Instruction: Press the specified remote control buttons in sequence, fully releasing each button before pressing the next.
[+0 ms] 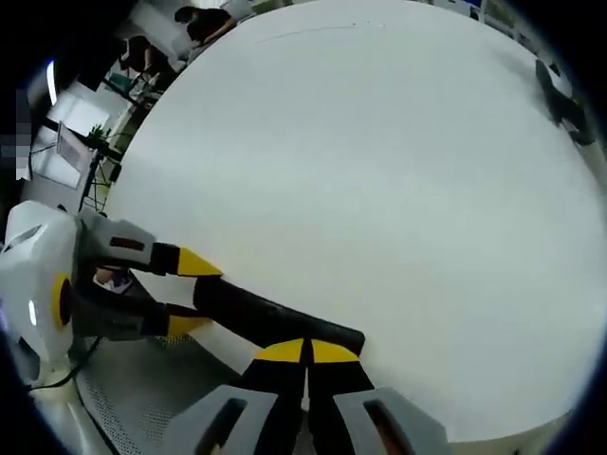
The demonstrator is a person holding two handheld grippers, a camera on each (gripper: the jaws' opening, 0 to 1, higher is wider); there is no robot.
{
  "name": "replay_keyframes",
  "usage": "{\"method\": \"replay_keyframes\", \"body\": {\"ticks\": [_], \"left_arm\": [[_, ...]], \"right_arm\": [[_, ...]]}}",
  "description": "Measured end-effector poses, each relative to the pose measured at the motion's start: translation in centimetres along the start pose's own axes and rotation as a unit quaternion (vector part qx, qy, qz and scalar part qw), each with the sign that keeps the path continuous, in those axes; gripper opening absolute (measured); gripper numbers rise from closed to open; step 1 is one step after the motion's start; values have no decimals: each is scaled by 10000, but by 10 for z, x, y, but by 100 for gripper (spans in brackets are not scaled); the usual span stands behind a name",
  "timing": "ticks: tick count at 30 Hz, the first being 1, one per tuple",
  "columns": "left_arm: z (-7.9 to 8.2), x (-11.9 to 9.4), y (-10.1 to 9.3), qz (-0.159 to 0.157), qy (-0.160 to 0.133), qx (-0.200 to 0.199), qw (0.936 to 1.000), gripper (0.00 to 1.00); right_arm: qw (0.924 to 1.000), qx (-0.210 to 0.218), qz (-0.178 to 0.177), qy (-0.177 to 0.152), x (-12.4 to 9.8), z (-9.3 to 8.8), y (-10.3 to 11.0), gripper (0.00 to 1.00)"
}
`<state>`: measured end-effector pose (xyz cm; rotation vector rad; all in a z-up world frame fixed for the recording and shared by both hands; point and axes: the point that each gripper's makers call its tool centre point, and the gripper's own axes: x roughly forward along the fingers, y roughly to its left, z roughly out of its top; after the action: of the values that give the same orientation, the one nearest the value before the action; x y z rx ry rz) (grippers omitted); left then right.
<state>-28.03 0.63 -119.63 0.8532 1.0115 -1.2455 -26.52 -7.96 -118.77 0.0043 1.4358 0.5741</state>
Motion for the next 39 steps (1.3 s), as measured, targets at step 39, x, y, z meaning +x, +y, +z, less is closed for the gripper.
{"method": "replay_keyframes", "body": {"ticks": [39], "left_arm": [[0,0,0,-3,121,5,9999,22]], "right_arm": [[9996,-268,-72,63,5,10,6,0]]}}
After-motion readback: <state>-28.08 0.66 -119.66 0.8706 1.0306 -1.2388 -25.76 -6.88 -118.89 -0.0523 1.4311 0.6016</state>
